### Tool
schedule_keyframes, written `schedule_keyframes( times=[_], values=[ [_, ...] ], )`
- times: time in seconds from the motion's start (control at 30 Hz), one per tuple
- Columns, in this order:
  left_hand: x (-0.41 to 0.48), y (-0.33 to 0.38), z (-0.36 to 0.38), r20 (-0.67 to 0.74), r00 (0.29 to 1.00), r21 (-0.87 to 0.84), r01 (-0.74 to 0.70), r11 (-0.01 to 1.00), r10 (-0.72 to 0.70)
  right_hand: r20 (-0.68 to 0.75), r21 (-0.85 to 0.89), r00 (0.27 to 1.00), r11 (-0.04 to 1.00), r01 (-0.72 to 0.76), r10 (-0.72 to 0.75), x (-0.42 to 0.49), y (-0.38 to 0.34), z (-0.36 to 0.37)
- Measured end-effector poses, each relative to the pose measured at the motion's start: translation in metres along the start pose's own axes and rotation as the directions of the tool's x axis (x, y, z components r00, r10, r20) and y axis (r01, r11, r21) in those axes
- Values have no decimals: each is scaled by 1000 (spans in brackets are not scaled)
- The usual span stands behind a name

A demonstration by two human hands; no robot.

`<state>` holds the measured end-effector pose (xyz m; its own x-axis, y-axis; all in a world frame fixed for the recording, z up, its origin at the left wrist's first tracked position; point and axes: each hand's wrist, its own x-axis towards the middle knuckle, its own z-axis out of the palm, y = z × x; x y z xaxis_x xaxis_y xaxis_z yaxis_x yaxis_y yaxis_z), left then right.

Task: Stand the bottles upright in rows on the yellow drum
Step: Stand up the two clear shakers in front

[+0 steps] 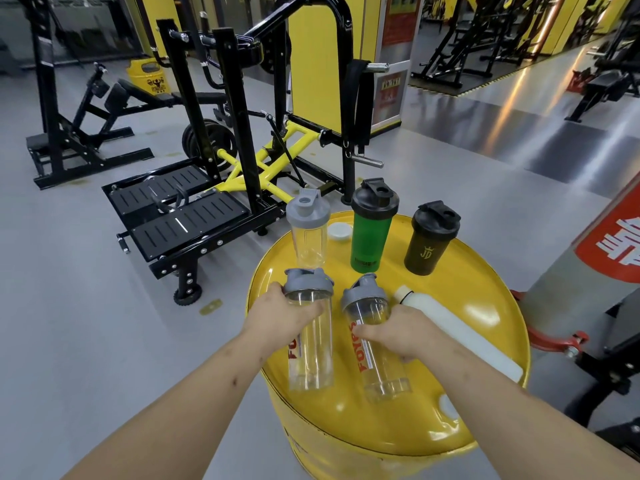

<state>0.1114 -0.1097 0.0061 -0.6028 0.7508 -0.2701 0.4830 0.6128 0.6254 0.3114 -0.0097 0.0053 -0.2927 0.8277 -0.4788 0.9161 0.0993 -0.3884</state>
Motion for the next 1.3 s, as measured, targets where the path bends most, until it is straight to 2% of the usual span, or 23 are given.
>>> schedule_keyframes(
  times=[0.27,0.47,0.9,1.3],
  values=[
    [-6,10,-14,-106,979,-139,-185,973,171,-125,60,992,997,41,-33,4,-2,-2],
    [0,2,-15,-157,952,-270,-296,916,262,-170,91,985,994,54,-38,7,-6,0],
    [4,-9,-6,-150,942,-428,-336,839,301,-207,86,978,996,33,-15,14,-6,5],
    [8,-20,3,-72,964,-433,-260,863,254,-223,136,975,989,53,-21,9,-6,1]
  ],
)
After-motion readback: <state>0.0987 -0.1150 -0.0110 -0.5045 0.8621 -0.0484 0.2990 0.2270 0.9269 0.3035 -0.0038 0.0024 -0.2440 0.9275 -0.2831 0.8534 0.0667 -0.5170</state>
